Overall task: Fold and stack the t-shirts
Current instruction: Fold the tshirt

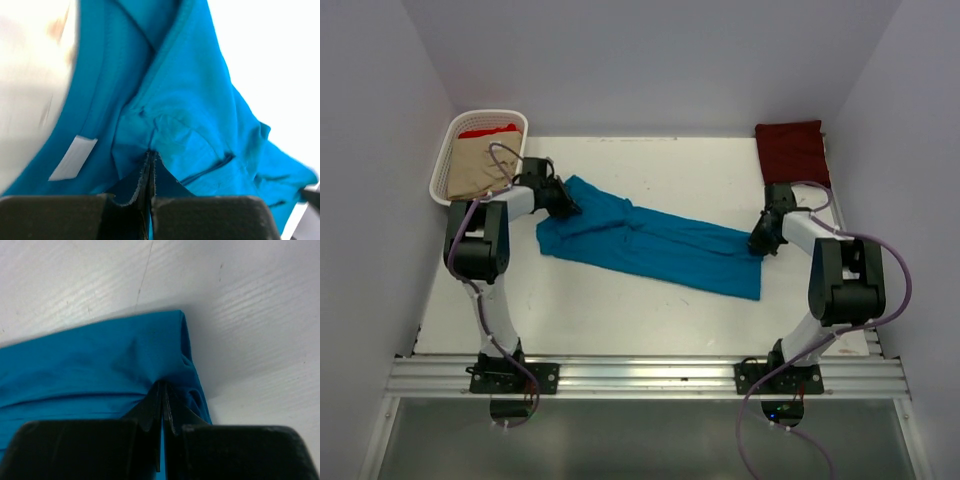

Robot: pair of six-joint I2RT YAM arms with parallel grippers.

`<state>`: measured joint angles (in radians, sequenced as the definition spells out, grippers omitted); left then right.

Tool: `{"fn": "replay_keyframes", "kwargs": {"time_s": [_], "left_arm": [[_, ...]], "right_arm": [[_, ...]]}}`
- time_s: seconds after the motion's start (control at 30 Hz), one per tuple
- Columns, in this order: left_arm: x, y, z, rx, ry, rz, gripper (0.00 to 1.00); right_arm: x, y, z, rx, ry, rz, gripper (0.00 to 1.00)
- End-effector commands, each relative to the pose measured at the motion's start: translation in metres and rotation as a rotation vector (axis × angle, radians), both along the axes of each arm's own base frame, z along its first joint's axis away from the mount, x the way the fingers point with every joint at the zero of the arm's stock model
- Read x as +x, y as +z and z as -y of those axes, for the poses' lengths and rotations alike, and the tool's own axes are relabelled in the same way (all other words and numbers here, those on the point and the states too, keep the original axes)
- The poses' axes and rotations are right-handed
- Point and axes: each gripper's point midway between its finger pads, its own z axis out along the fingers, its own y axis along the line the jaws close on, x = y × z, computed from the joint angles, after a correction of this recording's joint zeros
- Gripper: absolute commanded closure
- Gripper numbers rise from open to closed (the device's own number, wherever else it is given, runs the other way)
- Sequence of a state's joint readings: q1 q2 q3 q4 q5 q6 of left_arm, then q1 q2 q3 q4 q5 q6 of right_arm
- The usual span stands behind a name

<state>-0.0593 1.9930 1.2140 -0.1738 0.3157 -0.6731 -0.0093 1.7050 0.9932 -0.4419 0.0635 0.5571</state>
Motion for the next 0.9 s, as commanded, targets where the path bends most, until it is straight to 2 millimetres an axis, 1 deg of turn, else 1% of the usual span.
{"fn": "replay_keyframes", "kwargs": {"time_s": [0.0, 0.03, 0.07, 0.13, 0.17, 0.2, 0.23, 0.27, 0.3, 0.33, 0.37, 0.43, 0.47, 0.57, 0.6, 0.63, 0.67, 0.7, 0.77, 0.8, 0.83, 0.87], "left_arm": [[0.023, -0.039, -0.01, 0.064, 0.02, -0.077, 1.0], [0.028, -0.041, -0.007, 0.05, 0.009, -0.085, 1.0], [0.044, -0.043, -0.006, 0.056, -0.005, -0.071, 1.0], [0.059, -0.041, -0.001, 0.038, -0.031, -0.042, 1.0], [0.07, -0.04, 0.0, 0.035, -0.037, -0.033, 1.0], [0.075, -0.039, 0.001, 0.023, -0.047, -0.024, 1.0], [0.082, -0.036, 0.006, -0.003, -0.069, -0.007, 0.99], [0.093, -0.037, 0.008, -0.007, -0.077, -0.005, 0.99], [0.098, -0.039, 0.009, -0.013, -0.084, -0.005, 0.98], [0.103, -0.036, 0.017, -0.052, -0.112, 0.007, 0.97], [0.113, -0.04, 0.022, -0.078, -0.12, 0.017, 0.96], [0.12, -0.043, 0.029, -0.119, -0.136, 0.02, 0.96], [0.126, -0.048, 0.032, -0.146, -0.134, 0.025, 0.95], [0.134, -0.052, 0.045, -0.238, -0.145, 0.046, 0.93], [0.136, -0.051, 0.05, -0.269, -0.152, 0.06, 0.92], [0.14, -0.044, 0.057, -0.316, -0.177, 0.092, 0.91], [0.14, -0.045, 0.063, -0.354, -0.174, 0.086, 0.91], [0.139, -0.041, 0.068, -0.388, -0.194, 0.096, 0.89], [0.144, -0.034, 0.077, -0.416, -0.211, 0.134, 0.88], [0.144, -0.03, 0.081, -0.435, -0.226, 0.143, 0.86], [0.152, -0.019, 0.087, -0.458, -0.242, 0.201, 0.85], [0.153, -0.015, 0.09, -0.48, -0.249, 0.213, 0.85]], "right_arm": [[-0.032, -0.005, -0.01, -0.038, 0.04, -0.059, 1.0], [-0.037, -0.006, -0.012, -0.041, 0.048, -0.068, 1.0], [-0.045, -0.007, -0.015, -0.044, 0.056, -0.072, 1.0], [-0.053, -0.009, -0.026, -0.036, 0.084, -0.075, 1.0], [-0.063, -0.014, -0.031, -0.027, 0.097, -0.092, 1.0], [-0.067, -0.012, -0.042, -0.016, 0.12, -0.087, 1.0], [-0.072, -0.012, -0.048, -0.011, 0.133, -0.09, 1.0], [-0.083, -0.017, -0.057, -0.003, 0.146, -0.104, 1.0], [-0.086, -0.015, -0.066, 0.024, 0.158, -0.089, 1.0], [-0.091, -0.016, -0.071, 0.036, 0.166, -0.091, 1.0], [-0.101, -0.02, -0.079, 0.05, 0.175, -0.109, 1.0], [-0.11, -0.019, -0.088, 0.073, 0.189, -0.108, 1.0], [-0.12, -0.022, -0.094, 0.073, 0.203, -0.118, 1.0], [-0.137, -0.022, -0.105, 0.081, 0.228, -0.128, 1.0], [-0.143, -0.022, -0.107, 0.077, 0.235, -0.137, 1.0], [-0.145, -0.019, -0.111, 0.088, 0.239, -0.126, 1.0], [-0.153, -0.02, -0.117, 0.094, 0.251, -0.135, 1.0], [-0.157, -0.02, -0.119, 0.097, 0.255, -0.137, 1.0], [-0.168, -0.021, -0.127, 0.102, 0.276, -0.145, 1.0], [-0.172, -0.022, -0.129, 0.104, 0.283, -0.155, 1.0], [-0.181, -0.024, -0.133, 0.106, 0.307, -0.169, 1.0], [-0.185, -0.025, -0.136, 0.113, 0.305, -0.177, 1.0]]}}
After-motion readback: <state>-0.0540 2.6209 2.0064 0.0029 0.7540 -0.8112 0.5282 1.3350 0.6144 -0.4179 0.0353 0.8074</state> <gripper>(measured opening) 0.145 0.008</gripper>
